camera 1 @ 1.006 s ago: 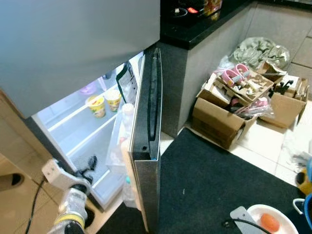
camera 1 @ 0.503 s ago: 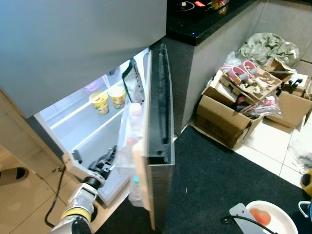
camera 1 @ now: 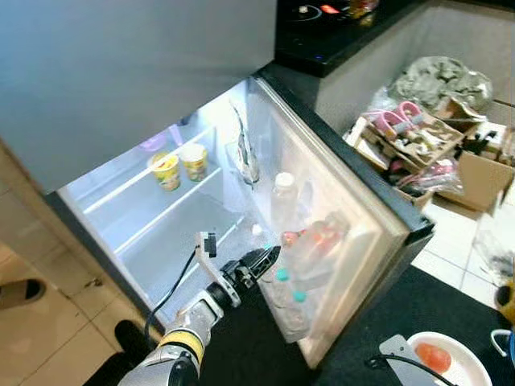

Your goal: Restocking fridge

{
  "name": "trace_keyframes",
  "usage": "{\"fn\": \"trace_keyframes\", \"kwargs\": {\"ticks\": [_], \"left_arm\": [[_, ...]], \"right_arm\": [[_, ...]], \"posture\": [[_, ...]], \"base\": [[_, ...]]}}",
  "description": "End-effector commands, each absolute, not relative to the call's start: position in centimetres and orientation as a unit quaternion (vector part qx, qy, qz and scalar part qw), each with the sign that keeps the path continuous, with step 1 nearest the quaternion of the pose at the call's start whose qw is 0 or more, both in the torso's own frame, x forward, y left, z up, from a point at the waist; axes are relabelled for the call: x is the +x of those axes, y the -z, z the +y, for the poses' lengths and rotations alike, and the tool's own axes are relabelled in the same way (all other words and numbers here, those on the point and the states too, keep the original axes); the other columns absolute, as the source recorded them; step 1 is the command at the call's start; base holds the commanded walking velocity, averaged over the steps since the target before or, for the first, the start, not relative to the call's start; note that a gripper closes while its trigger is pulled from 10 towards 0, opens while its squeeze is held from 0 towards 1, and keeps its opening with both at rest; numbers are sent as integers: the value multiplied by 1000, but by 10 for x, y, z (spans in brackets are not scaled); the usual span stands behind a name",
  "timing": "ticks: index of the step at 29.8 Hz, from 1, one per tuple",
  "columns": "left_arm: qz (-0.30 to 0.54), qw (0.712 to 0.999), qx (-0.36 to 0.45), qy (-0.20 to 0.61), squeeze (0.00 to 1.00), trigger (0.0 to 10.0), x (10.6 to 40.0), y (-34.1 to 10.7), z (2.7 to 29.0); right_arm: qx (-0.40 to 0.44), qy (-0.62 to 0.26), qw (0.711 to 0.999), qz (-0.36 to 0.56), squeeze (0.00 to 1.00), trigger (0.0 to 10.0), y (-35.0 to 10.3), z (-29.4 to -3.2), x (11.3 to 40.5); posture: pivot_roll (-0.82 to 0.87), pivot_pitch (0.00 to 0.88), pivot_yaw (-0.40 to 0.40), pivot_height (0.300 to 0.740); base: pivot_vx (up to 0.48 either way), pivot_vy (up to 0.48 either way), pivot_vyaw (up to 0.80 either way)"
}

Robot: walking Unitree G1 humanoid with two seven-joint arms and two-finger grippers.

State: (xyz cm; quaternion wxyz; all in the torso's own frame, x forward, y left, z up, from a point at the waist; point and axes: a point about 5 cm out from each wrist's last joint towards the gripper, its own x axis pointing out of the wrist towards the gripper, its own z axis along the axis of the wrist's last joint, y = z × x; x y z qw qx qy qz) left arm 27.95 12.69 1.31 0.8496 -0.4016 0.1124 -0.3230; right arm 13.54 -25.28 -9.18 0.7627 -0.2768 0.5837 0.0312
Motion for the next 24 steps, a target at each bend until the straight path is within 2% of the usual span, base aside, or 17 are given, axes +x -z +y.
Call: {"fn": "trace_keyframes", "kwargs": {"ticks": [1, 2, 3, 6, 7, 8, 9, 16, 20, 24], "left_arm": [[136, 870, -389, 273, 0, 10000, 272, -1, 145], [136, 870, -389, 273, 0, 10000, 272, -1, 145], [172, 891, -369, 199, 0, 10000, 260, 14, 167], [189, 897, -366, 163, 0, 10000, 251, 22, 179], [227, 902, -358, 83, 0, 10000, 230, 39, 201], [227, 902, -358, 83, 0, 10000, 230, 39, 201], [269, 899, -345, 15, 0, 10000, 204, 55, 218], [332, 880, -338, -36, 0, 10000, 165, 76, 221], [393, 855, -331, -66, 0, 10000, 129, 94, 212], [420, 844, -324, -80, 0, 10000, 113, 101, 208]], "right_arm": [[-274, -23, 770, 576, 0, 10000, 90, -253, 140], [-274, -23, 770, 576, 0, 10000, 90, -253, 140], [-273, -22, 770, 576, 0, 10000, 90, -252, 140], [-273, -21, 771, 576, 0, 10000, 91, -252, 140], [-273, -21, 771, 575, 0, 10000, 91, -252, 140], [-273, -21, 771, 575, 0, 10000, 91, -252, 140], [-273, -20, 771, 574, 0, 10000, 91, -251, 140], [-278, -23, 775, 568, 0, 10000, 90, -251, 142], [-275, -20, 781, 560, 0, 10000, 88, -252, 146], [-280, -24, 784, 554, 0, 10000, 87, -250, 149]], "posture": [[-30, 0, 2, 740], [-30, 0, 2, 740], [-28, 0, 4, 740], [-25, 0, 6, 740], [-23, 0, 9, 740], [-23, 0, 9, 740], [-23, 0, 9, 740], [-18, 0, 6, 740], [-18, 0, 8, 740], [-18, 0, 9, 740]], "base": [[0, 0, 0], [0, 0, 0], [0, 0, 0], [0, 0, 0], [0, 0, 0], [0, 0, 0], [0, 0, 0], [0, 0, 0], [0, 0, 0], [0, 0, 0]]}}
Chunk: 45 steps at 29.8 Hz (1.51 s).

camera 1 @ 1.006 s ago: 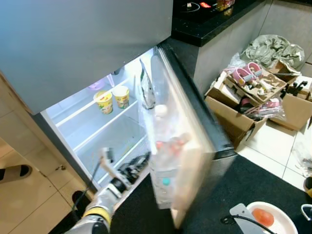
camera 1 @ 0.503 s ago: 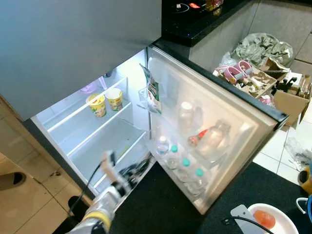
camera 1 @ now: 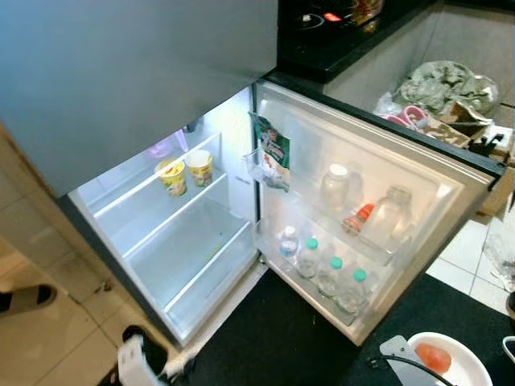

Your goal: Restocking fridge

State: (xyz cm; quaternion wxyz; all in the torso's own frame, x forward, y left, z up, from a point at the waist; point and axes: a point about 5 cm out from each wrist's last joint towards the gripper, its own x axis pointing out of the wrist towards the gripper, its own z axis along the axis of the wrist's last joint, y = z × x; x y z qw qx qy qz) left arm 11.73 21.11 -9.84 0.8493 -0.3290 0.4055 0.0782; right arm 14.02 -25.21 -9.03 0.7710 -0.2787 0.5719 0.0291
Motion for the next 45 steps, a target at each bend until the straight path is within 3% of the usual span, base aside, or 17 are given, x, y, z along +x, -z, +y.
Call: {"fn": "trace_keyframes", "kwargs": {"ticks": [1, 19, 45], "left_arm": [[424, 842, -323, -82, 0, 10000, 110, 102, 207], [411, 852, -315, -76, 0, 10000, 128, 97, 206], [419, 849, -312, -76, 0, 10000, 123, 99, 204]], "right_arm": [[-282, -27, 784, 552, 0, 10000, 87, -250, 150], [-265, -74, 805, 525, 0, 10000, 88, -231, 159], [-353, -106, 778, 509, 0, 10000, 86, -233, 163]], "posture": [[-18, 0, 9, 740], [-18, 0, 11, 740], [-14, 0, 11, 740]], "base": [[0, 0, 0], [0, 0, 0], [0, 0, 776]]}}
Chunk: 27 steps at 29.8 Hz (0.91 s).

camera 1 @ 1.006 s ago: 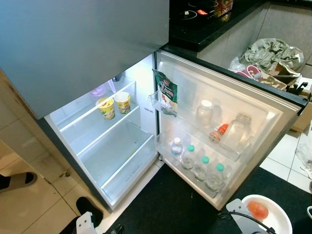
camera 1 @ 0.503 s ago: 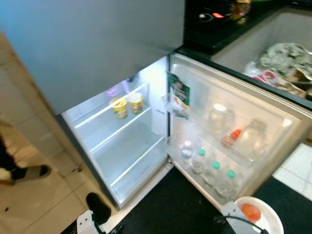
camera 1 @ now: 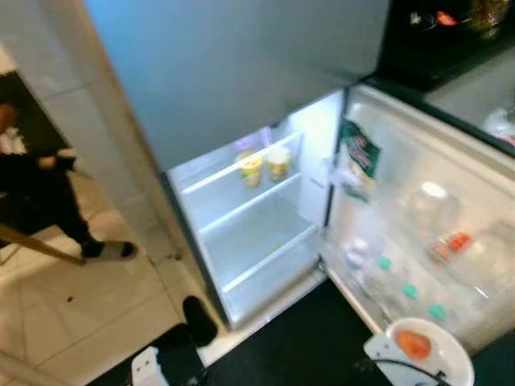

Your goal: Restocking fridge

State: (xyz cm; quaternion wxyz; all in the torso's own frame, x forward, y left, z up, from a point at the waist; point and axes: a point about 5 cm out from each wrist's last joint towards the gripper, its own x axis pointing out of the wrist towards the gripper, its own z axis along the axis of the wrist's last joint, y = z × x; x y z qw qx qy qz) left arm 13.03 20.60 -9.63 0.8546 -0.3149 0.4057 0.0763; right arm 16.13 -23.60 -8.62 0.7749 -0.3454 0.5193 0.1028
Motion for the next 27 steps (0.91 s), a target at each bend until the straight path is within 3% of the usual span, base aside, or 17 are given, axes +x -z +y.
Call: {"fn": "trace_keyframes", "kwargs": {"ticks": [1, 27], "left_arm": [[420, 849, -312, -76, 0, 10000, 123, 99, 204], [437, 850, -287, -72, 0, 10000, 123, 100, 204]], "right_arm": [[-356, -107, 778, 506, 0, 10000, 85, -233, 165], [-379, -112, 773, 496, 0, 10000, 83, -234, 168]], "posture": [[-14, 0, 11, 740], [-6, 0, 9, 740]], "base": [[0, 0, 781], [0, 0, 777]]}}
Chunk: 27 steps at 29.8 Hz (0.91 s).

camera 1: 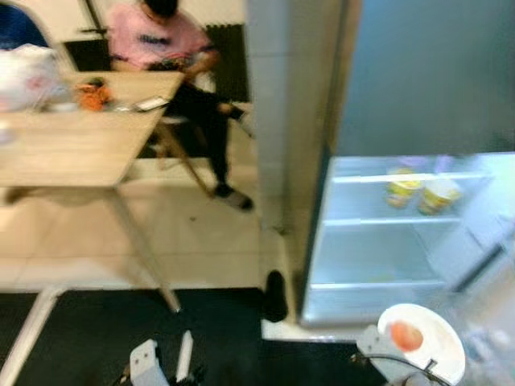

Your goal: Restocking fridge

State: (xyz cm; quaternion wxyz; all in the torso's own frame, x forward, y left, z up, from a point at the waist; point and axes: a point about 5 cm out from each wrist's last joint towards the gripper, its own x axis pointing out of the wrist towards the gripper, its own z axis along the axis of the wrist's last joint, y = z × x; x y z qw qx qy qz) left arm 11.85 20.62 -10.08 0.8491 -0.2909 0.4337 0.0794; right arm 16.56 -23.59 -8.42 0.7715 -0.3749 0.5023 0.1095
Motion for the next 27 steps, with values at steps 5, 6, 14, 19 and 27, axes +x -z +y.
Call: {"fn": "trace_keyframes", "kwargs": {"ticks": [5, 6, 14, 19, 27], "left_arm": [[443, 849, -275, -86, 0, 10000, 120, 101, 207], [444, 849, -273, -87, 0, 10000, 120, 101, 207], [445, 848, -272, -92, 0, 10000, 119, 102, 208], [443, 849, -272, -93, 0, 10000, 121, 101, 207], [447, 853, -254, -91, 0, 10000, 121, 101, 209]], "right_arm": [[-379, -113, 773, 496, 0, 10000, 84, -234, 167], [-380, -113, 772, 497, 0, 10000, 84, -234, 167], [-382, -113, 770, 498, 0, 10000, 84, -235, 166], [-382, -114, 770, 498, 0, 10000, 84, -234, 166], [-375, -111, 774, 499, 0, 10000, 86, -233, 164]], "posture": [[-7, 0, 7, 740], [-7, 0, 7, 740], [-9, 0, 6, 740], [-9, 0, 8, 740], [-11, 0, 9, 740]], "base": [[0, 0, 777], [0, 0, 781], [0, 0, 780], [0, 0, 776], [0, 0, 287]]}}
